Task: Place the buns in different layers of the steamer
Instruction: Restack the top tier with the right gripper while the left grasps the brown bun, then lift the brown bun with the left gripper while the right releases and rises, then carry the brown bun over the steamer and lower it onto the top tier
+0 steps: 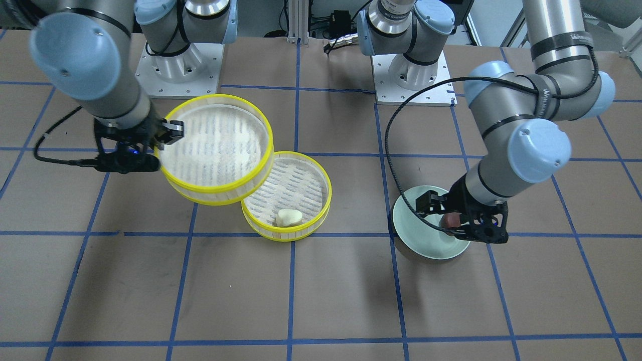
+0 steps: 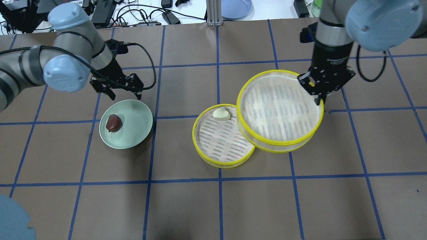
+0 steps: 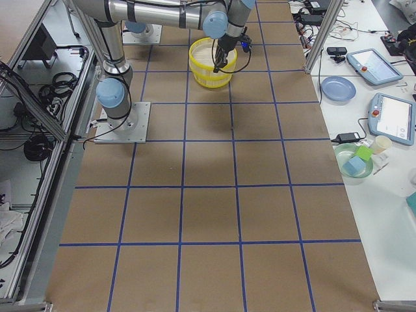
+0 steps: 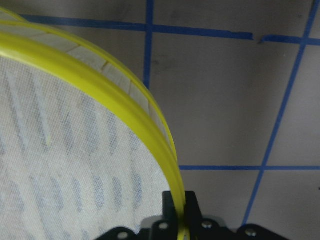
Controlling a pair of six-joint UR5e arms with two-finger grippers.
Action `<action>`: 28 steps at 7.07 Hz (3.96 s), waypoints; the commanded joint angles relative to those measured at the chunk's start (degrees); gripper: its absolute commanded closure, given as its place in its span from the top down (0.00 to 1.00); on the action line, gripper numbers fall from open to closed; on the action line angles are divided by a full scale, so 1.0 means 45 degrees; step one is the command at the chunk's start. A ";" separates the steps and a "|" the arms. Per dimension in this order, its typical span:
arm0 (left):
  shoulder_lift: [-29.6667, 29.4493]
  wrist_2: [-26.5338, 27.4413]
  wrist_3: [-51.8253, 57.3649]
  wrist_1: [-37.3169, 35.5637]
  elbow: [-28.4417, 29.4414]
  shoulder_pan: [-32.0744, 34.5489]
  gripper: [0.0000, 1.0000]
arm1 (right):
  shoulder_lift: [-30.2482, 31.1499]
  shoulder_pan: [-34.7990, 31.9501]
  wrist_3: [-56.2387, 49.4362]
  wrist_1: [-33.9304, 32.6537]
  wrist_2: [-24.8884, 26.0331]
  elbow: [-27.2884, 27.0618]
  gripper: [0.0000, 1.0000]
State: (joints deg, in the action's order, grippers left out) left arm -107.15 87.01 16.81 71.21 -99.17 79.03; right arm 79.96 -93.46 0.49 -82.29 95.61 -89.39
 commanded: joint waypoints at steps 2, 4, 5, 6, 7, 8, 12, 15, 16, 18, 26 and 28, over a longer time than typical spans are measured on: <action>-0.0387 0.0038 0.1657 0.0074 -0.1064 -0.1195 1.00 | -0.2158 -0.2195 0.1804 -0.2470 -0.0895 -0.0096 0.15; -0.0795 0.0000 0.1635 -0.0430 -0.1224 -0.1195 1.00 | -0.2223 -0.2297 0.1786 -0.2886 -0.0721 -0.0660 0.15; -0.1184 -0.0020 0.1635 -0.0743 -0.1204 -0.1195 0.99 | -0.2280 -0.2297 0.1767 -0.2905 -0.0643 -0.0760 0.15; -0.1420 -0.0001 0.1635 -0.1152 -0.1146 -0.1195 0.98 | -0.2319 -0.2297 0.1767 -0.2905 -0.0622 -0.0799 0.15; -0.1403 0.0019 0.1306 -0.1079 -0.1261 -0.1137 0.98 | -0.2358 -0.2297 0.1767 -0.3157 -0.0642 -0.0819 0.15; -0.1326 0.0038 0.0974 -0.1059 -0.1301 -0.0982 0.97 | -0.2378 -0.2297 0.1786 -0.3179 -0.0642 -0.0839 0.15; -0.1384 0.0097 0.1107 -0.1059 -0.1360 -0.0980 0.00 | -0.2222 -0.2550 0.1767 -0.3003 -0.0603 -0.0858 0.15; -0.0995 0.0273 0.1185 -0.1234 -0.1011 -0.0806 0.00 | -0.2222 -0.2571 0.1747 -0.3119 -0.0329 -0.1187 0.16; -0.0684 0.0157 0.1224 -0.1196 -0.0525 -0.0650 0.00 | -0.2222 -0.2571 0.1728 -0.3120 -0.0329 -0.1268 0.41; 0.0368 0.0156 0.0972 -0.0285 0.0277 0.0071 0.00 | -0.2202 -0.2571 0.1670 -0.3120 -0.0349 -0.1269 1.00; 0.2036 -0.0137 -0.8610 0.1050 0.1257 0.6223 0.00 | 0.1763 -0.1829 0.1747 -0.3061 -0.0465 0.0197 1.00; 0.1549 -0.0137 -1.0248 0.1032 0.1043 0.6944 0.00 | 0.1763 -0.1809 0.1728 -0.3061 -0.0407 0.0216 1.00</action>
State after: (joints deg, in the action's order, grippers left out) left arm -98.82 86.42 -23.95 76.04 -94.08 107.83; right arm 87.84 -101.67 8.33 -95.89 93.72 -88.50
